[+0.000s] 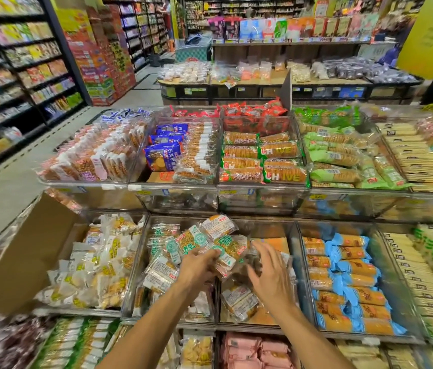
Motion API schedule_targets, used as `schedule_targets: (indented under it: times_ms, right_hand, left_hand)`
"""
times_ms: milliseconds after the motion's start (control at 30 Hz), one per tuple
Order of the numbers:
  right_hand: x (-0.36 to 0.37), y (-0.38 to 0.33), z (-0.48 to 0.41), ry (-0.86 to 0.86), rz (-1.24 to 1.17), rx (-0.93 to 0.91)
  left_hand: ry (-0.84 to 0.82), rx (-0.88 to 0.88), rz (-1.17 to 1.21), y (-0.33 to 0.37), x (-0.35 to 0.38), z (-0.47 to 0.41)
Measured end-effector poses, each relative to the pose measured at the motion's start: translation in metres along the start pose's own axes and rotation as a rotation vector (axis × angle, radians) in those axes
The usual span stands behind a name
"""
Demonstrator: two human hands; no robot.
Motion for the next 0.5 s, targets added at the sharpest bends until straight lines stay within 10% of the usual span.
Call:
schedule_targets:
  times_ms: [133, 267, 500]
  right_hand:
    - [-0.003, 0.024, -0.005, 0.128, -0.171, 0.431]
    - [-0.005, 0.031, -0.006, 0.139, -0.209, 0.491]
    - [0.031, 0.007, -0.029, -0.457, 0.123, 0.213]
  left_hand:
    - [0.021, 0.020, 0.039, 0.007, -0.024, 0.007]
    - [0.062, 0.012, 0.057, 0.003, -0.037, 0.014]
    - [0.053, 0.001, 0.002, -0.011, -0.040, 0.010]
Point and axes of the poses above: each hand's wrist, its own z-axis away from the middle knuckle, its own x-axis out of the palm, y = z × x, the point moved 3 cm from there along -z, towards the middle knuckle, and after that the axes turned 3 degrees about -z, right-handed, at the moved point
